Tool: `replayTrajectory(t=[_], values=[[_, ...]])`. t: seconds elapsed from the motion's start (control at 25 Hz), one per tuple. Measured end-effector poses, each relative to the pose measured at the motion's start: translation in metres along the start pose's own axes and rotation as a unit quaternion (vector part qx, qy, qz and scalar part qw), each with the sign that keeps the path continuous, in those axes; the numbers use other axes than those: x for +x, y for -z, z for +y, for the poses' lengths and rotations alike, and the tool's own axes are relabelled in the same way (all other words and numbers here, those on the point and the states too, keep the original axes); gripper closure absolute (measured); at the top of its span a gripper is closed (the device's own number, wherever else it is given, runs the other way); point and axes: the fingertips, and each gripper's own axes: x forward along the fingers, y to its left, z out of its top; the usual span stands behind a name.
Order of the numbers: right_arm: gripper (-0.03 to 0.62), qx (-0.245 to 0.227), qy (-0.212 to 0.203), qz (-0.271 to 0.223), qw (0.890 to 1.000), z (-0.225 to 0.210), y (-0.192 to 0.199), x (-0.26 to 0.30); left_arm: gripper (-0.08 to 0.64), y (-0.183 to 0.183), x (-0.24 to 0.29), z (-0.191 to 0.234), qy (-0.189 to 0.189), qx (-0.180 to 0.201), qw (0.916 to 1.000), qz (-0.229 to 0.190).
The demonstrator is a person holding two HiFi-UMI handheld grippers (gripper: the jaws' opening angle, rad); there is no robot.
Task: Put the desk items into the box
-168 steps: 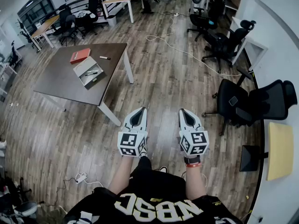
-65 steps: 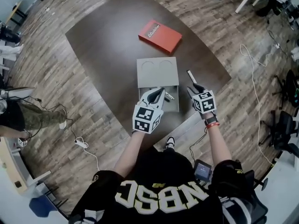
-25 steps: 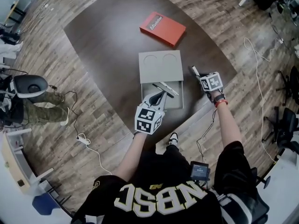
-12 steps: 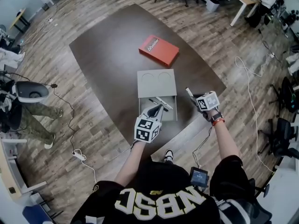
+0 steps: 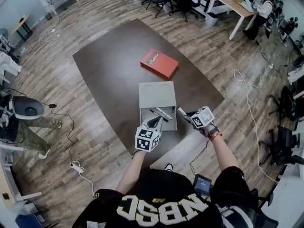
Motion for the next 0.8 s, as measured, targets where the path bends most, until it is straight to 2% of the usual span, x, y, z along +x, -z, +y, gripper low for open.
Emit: replayTrajectory(t=[0.44, 0.8], values=[[0.517, -0.046, -0.051, 0.021, 0.997, 0.058, -0.003, 0.031, 0.546, 0.012, -0.029, 0.020, -0.045, -0.016, 0.9988, -0.005], [0.517, -0.093, -0.093, 0.053, 0.990, 0.105, -0.009, 0.076, 0.546, 0.033, -0.062, 0.047, -0.084, -0.037, 0.9958, -0.003]])
